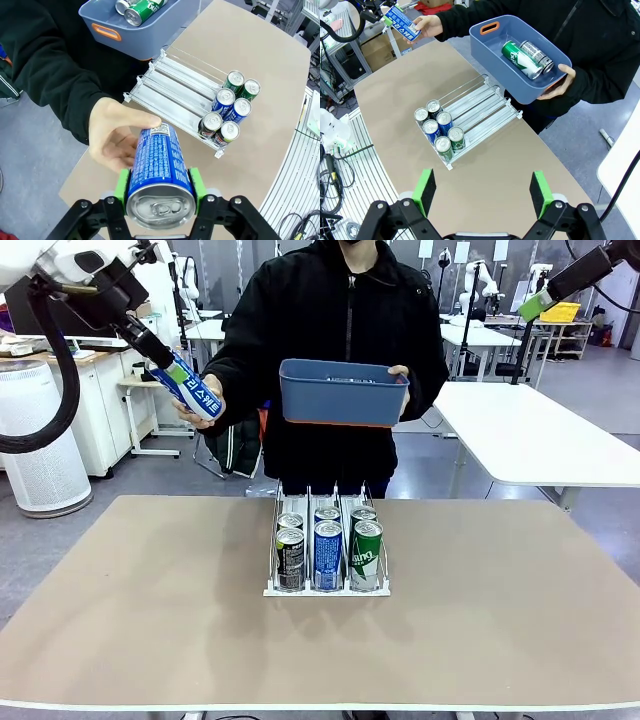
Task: Fill the beverage cans into the dispenser.
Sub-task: Place the picked Ionic drink in the line of the Automatic Can Dispenser with the same cans.
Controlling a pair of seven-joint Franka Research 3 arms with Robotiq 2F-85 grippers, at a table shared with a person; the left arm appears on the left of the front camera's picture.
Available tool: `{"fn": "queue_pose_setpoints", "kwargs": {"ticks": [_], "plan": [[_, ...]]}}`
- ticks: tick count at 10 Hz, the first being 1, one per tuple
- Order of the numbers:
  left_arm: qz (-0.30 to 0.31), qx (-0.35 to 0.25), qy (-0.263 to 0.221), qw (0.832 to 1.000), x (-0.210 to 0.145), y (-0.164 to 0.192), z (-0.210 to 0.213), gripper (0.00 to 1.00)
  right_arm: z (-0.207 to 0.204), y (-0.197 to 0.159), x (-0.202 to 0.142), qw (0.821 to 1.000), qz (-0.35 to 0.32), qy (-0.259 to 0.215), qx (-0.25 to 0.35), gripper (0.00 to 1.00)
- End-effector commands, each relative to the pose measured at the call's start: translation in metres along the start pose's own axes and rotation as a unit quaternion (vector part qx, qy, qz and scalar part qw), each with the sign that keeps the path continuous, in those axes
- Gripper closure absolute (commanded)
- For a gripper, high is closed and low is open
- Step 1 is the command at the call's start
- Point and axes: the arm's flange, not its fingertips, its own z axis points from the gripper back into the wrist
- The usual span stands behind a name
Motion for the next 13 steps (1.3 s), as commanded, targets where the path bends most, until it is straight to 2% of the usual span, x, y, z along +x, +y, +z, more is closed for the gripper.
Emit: {"fn": "queue_pose_setpoints", "kwargs": {"ticks": [1,13], "plan": [[0.000,0.001,-0.001,1.000,-0.0011,0.0014,0.0013,1.00,-0.0004,-0.0013,-0.0006,1.000,-0.002,-0.003,0.003,0.00],[0.000,0.001,-0.001,1.000,-0.0011,0.0014,0.0013,1.00,-0.0004,-0.0013,-0.0006,1.000,-0.002,-0.003,0.003,0.00]]}}
